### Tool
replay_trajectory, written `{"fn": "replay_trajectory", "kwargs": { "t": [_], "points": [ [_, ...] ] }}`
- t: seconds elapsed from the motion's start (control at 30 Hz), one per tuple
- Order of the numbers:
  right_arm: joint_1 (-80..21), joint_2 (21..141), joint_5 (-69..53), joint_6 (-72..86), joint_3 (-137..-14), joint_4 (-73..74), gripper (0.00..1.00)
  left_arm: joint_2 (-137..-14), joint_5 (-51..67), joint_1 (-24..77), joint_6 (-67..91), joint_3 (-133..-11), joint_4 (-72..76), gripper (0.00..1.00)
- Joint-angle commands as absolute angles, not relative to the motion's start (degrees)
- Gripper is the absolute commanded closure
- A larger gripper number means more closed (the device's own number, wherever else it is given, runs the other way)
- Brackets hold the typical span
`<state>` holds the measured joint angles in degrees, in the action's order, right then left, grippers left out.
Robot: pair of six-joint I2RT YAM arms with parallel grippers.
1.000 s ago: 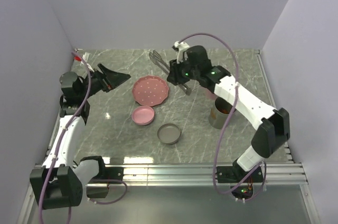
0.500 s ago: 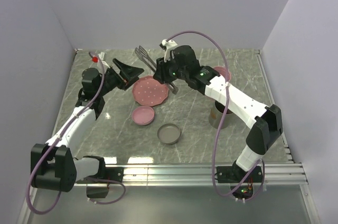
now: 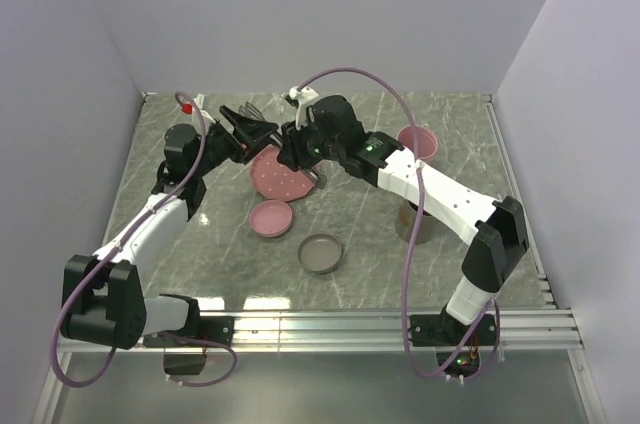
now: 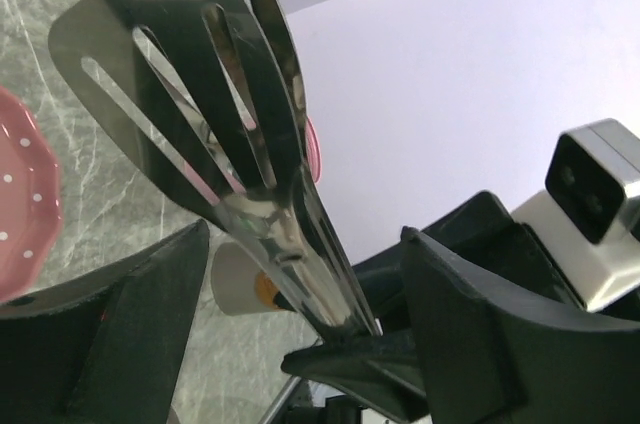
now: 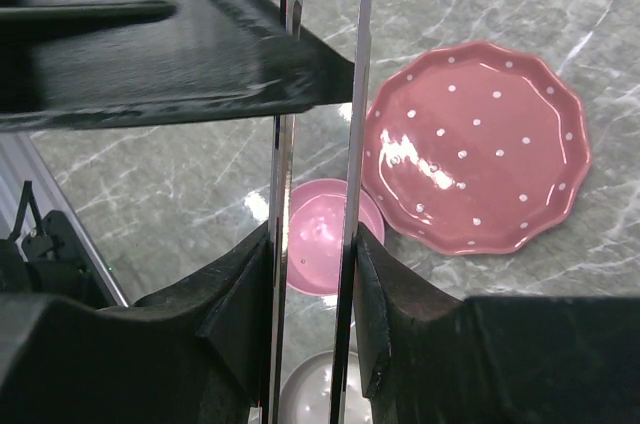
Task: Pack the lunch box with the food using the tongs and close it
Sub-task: Pass the clamp from the right arm to the left
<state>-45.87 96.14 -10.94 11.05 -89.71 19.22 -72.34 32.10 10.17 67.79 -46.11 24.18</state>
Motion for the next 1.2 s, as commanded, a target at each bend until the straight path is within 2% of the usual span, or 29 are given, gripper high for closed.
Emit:
{"fn": "replay_trajectory", "kwargs": {
  "t": [0.0, 0.07, 0.1, 0.2, 0.37, 0.47, 0.5, 0.6, 0.83, 0.93, 1.07, 1.17],
  "points": [
    [-46.8, 95.7, -11.0, 11.1, -92.0, 15.6, 0.6, -73.0, 31.2, 10.5, 69.6, -48.4, 27.9, 0.24],
    [-47.1, 95.9, -10.9, 11.0, -92.3, 15.6, 0.59, -73.4, 31.0, 10.5, 70.0, -48.5, 27.9, 0.32],
    [-47.3, 96.1, -10.8, 11.0, -92.5, 15.6, 0.59, -73.6, 31.2, 10.5, 70.7, -48.3, 28.9, 0.41],
    [-47.5, 97.3, -10.5, 10.9, -93.7, 15.9, 0.59, -74.2, 31.9, 10.7, 71.7, -48.2, 29.9, 0.5],
    [-47.9, 98.1, -11.2, 11.1, -94.6, 15.9, 0.59, -74.4, 31.8, 11.2, 71.8, -48.3, 29.7, 0.51],
    [-48.2, 98.1, -11.3, 10.9, -94.4, 16.0, 0.54, -74.3, 31.3, 11.3, 70.6, -48.9, 28.2, 0.7],
    [-48.3, 97.9, -11.1, 10.8, -94.3, 16.1, 0.51, -74.2, 31.1, 11.3, 69.7, -49.2, 27.3, 0.85],
    [-48.1, 97.0, -9.9, 10.5, -93.9, 17.0, 0.43, -73.9, 30.2, 10.9, 65.4, -51.1, 22.4, 1.0],
    [-44.1, 92.6, -12.2, 8.7, -88.6, 19.0, 0.1, -75.8, 28.7, 9.3, 53.3, -57.0, 9.9, 1.0],
    [-40.4, 89.7, -15.7, 8.2, -85.3, 20.9, 0.05, -77.7, 29.1, 8.5, 47.7, -61.1, 4.9, 1.0],
    [-35.0, 86.7, -19.2, 6.9, -82.3, 24.3, 0.04, -82.5, 28.7, 8.6, 36.9, -68.1, -2.4, 1.0],
    [-30.3, 84.0, -20.6, 6.2, -80.2, 25.4, 0.04, -88.1, 27.5, 8.8, 28.3, -75.6, -11.2, 0.95]
  ]
}}
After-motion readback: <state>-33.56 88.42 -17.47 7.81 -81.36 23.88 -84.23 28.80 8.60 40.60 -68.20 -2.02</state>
